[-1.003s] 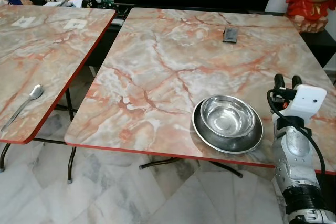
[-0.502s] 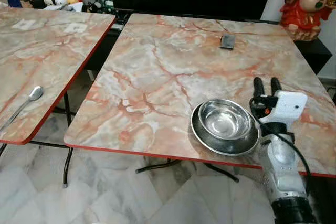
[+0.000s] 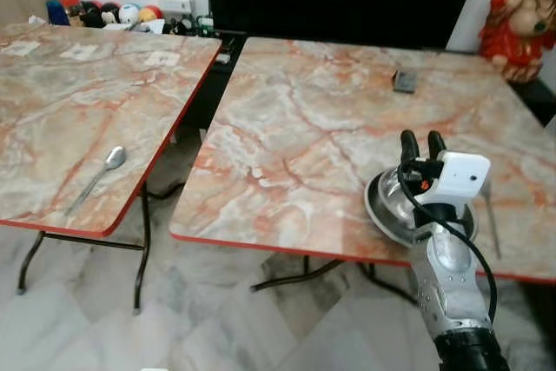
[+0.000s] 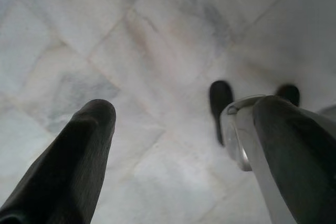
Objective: Setting the table
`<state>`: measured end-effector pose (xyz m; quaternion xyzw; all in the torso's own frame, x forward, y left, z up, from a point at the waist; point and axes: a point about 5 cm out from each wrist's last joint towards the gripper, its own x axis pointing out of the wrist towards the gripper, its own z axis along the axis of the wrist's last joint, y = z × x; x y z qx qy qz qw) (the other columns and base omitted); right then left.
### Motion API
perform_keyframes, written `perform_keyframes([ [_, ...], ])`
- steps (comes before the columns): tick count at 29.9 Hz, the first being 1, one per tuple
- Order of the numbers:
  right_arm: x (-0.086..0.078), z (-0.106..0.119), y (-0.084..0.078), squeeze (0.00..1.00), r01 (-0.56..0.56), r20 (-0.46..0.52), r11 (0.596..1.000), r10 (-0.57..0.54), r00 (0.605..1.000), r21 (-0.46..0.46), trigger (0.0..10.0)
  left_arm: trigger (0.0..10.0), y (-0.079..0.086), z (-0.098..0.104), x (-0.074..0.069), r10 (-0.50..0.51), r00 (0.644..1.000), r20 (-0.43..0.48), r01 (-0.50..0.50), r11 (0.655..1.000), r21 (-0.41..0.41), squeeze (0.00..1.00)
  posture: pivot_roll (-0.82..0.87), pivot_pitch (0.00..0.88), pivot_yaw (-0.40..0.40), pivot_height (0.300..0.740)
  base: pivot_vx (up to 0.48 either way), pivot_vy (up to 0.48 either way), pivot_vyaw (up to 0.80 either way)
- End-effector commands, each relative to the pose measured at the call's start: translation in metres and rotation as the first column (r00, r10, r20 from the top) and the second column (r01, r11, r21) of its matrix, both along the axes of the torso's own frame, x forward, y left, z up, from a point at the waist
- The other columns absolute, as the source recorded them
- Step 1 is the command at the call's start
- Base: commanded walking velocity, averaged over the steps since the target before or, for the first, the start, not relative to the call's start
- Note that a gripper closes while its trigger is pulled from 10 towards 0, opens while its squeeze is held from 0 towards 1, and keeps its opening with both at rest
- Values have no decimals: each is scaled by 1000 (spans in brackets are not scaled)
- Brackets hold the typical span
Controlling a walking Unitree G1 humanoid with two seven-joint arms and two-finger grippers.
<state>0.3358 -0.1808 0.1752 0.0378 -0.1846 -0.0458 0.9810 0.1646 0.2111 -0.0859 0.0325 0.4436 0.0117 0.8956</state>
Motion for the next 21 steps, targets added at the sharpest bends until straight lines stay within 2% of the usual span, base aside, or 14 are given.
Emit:
perform_keyframes([
  [1,1,-1,-1,0,12,-13,1000,-12,1000,23,10000,10000,2,-2,-5,15,1000,-21,-15,1000,-5,0,17,109,-19,740,0,480,0],
  [7,4,-5,6,0,2,-32,999,0,999,44,10000,10000,4,-2,-5,20,1000,-20,-20,1000,-3,0,23,122,-13,740,0,480,0],
  [21,4,-5,9,0,8,-40,998,-5,999,66,10000,10000,5,-1,-4,20,1000,-17,-20,1000,-4,0,23,129,-8,740,0,480,0],
])
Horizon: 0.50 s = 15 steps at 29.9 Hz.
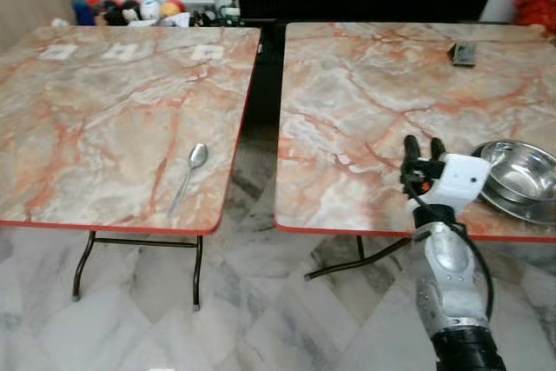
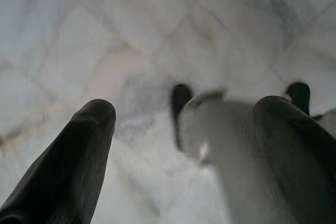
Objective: Setting the table
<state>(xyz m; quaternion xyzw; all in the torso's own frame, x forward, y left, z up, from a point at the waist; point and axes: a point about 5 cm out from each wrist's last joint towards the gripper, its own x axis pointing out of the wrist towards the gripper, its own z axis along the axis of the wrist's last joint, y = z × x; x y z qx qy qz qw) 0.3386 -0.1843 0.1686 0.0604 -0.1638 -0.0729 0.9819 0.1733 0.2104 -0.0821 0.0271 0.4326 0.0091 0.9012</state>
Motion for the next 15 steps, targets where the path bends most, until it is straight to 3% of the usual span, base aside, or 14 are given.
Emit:
perform_keyframes([
  [1,2,1,13,0,-35,2,999,35,999,11,10000,10000,6,-5,-12,20,999,-41,-20,1000,7,0,24,130,-8,740,0,480,0],
  [15,3,0,17,0,-42,-10,999,42,999,19,10000,10000,6,-5,-13,26,999,-44,-25,1000,4,0,29,137,-12,740,0,480,0],
])
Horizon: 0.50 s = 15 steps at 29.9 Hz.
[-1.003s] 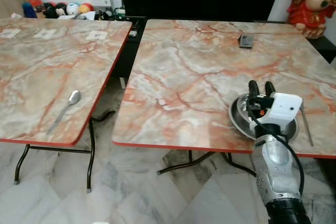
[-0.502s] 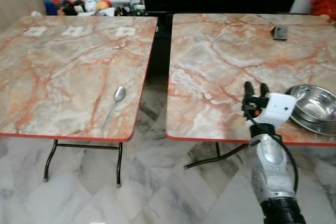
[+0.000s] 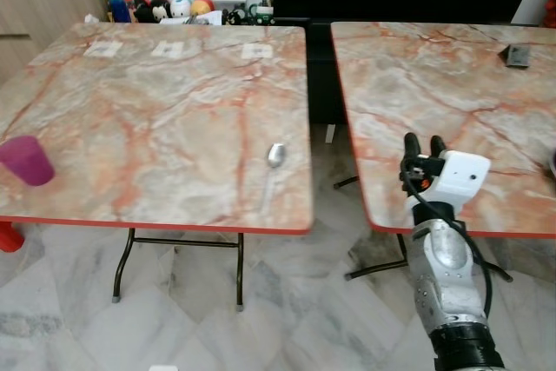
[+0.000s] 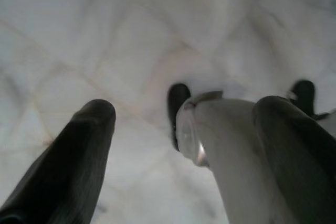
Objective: Setting the table
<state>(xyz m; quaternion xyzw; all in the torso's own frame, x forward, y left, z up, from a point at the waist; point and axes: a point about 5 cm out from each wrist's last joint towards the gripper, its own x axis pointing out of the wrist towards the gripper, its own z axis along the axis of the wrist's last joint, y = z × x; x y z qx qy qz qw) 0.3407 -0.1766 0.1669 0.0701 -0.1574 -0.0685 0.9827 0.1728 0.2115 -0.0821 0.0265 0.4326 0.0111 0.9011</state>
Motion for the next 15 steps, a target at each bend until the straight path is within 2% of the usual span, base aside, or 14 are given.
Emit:
perform_keyframes([
  [1,1,2,9,0,-29,1,1000,29,1000,0,10000,10000,5,-5,-13,21,999,-44,-21,1000,3,0,29,137,-12,740,0,480,0],
  [11,2,0,11,0,-31,-6,1000,31,1000,3,10000,10000,5,-6,-15,23,998,-53,-23,1000,5,0,33,140,-11,740,0,480,0],
  [15,2,0,11,0,-30,-9,1000,30,1000,3,10000,10000,6,-6,-15,21,998,-51,-21,1000,9,0,33,140,-11,740,0,197,0],
])
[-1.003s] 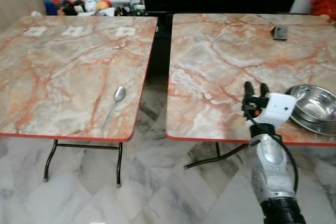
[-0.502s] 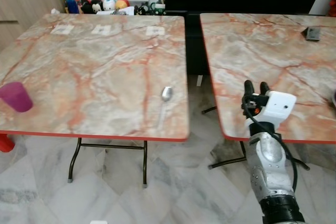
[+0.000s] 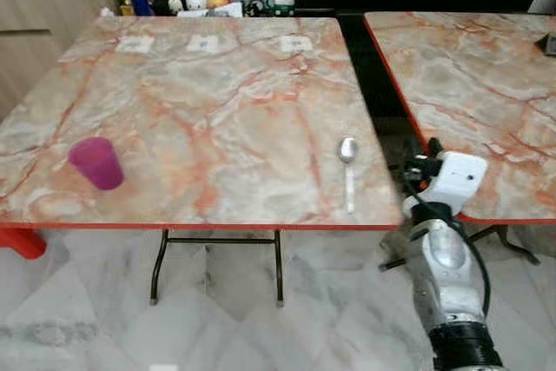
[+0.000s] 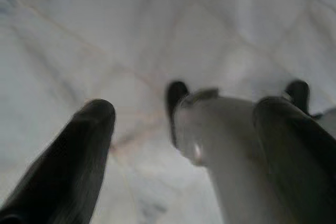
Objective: Setting the table
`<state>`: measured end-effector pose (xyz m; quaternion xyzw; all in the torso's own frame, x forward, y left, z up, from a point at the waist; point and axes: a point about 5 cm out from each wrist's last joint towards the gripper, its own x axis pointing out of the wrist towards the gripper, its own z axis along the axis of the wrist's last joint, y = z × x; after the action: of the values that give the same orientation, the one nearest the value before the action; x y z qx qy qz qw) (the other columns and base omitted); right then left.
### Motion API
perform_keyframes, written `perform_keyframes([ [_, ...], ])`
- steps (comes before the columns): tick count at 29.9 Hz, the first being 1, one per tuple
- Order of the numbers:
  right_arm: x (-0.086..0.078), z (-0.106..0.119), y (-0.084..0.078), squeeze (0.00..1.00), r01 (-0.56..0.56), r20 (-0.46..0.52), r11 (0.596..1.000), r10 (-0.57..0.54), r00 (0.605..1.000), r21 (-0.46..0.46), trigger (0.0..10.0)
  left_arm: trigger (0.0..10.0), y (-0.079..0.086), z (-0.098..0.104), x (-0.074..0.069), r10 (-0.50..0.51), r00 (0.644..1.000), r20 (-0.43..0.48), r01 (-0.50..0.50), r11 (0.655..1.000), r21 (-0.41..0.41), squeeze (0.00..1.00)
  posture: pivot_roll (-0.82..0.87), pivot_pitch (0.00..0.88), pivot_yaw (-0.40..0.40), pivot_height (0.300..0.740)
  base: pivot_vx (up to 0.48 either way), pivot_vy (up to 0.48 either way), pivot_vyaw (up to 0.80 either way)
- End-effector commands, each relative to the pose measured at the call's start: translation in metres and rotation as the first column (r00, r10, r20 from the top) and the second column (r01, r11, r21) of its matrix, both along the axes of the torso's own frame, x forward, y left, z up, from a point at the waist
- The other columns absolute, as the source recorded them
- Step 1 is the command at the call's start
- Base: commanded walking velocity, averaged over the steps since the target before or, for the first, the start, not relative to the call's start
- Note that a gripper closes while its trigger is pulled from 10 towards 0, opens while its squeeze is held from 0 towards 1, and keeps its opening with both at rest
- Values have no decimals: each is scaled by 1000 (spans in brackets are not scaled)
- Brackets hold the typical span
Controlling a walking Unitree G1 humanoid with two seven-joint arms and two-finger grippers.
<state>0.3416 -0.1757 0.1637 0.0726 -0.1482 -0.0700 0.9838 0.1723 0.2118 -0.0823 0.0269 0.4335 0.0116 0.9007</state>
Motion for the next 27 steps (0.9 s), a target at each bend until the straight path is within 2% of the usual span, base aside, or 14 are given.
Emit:
perform_keyframes([
  [1,1,3,10,0,-29,7,1000,29,1000,-3,10000,10000,5,-6,-15,21,999,-46,-21,1000,4,0,33,140,-11,740,0,0,0],
  [18,2,2,9,0,-24,2,1000,24,1000,-1,10000,10000,3,-6,-14,-7,999,-48,7,1000,-3,0,34,139,-13,740,0,0,0],
  [24,2,1,10,0,-26,-1,1000,26,1000,-2,10000,10000,2,-6,-15,-11,999,-49,11,1000,-2,0,35,139,-14,740,0,-315,0],
  [27,3,1,10,0,-26,-3,1000,26,1000,-3,10000,10000,2,-6,-15,-6,999,-50,6,1000,-2,0,35,139,-14,740,0,0,0],
])
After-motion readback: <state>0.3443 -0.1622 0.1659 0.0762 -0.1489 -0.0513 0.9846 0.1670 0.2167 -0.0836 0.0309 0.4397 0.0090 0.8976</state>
